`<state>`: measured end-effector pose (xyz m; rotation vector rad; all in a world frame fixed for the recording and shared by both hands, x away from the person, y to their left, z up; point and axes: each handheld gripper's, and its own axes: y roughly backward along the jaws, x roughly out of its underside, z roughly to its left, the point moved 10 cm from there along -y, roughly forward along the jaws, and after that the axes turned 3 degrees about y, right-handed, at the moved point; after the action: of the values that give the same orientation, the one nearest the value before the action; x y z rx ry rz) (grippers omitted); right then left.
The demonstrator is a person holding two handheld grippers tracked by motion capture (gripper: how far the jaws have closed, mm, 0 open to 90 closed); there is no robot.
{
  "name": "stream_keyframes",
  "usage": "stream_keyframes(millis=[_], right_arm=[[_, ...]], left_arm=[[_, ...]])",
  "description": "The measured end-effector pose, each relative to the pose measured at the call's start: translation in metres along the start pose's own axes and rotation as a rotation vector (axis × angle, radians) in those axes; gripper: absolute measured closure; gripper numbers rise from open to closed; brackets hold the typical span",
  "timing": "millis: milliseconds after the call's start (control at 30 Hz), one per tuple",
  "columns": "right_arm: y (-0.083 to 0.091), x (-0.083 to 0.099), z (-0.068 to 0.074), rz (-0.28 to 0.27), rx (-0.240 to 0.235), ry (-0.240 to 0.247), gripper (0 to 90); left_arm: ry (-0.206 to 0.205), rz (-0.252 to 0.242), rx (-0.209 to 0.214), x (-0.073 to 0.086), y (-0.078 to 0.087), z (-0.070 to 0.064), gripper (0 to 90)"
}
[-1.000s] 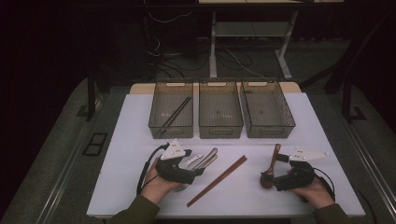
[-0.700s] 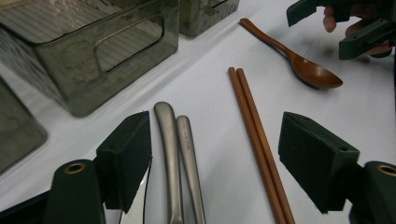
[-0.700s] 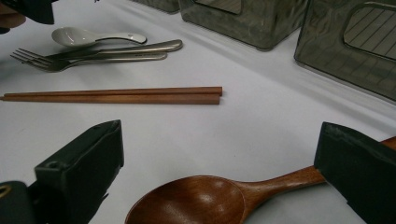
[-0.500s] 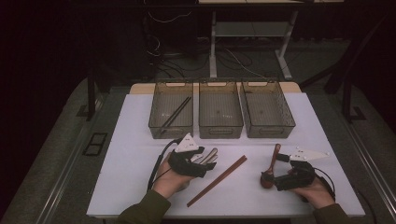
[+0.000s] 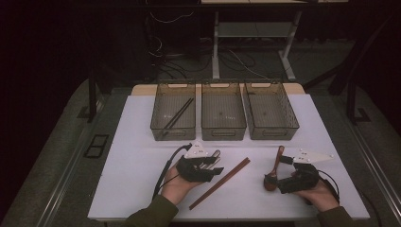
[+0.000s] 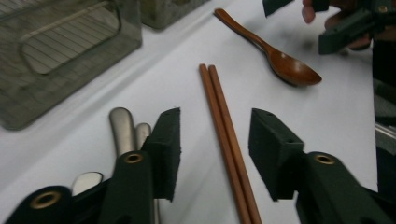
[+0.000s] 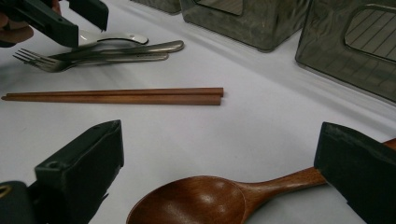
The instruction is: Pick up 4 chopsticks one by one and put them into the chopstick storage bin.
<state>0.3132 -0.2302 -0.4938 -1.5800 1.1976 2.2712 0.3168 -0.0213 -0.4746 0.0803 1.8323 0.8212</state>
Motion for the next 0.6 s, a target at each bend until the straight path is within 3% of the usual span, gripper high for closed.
stream_keyframes(millis=[400, 600], right_arm=[[0.000, 0.000, 0.000, -0.003, 0.002, 0.004, 1.3], [0.000, 0.000, 0.000, -0.003, 0.002, 0.003, 1.3]], left_arm=[[0.008, 0.044, 0.031, 0.013, -0.004, -0.006, 71.5], [0.015, 0.068, 0.041, 0.018, -0.009, -0.008, 73.2]])
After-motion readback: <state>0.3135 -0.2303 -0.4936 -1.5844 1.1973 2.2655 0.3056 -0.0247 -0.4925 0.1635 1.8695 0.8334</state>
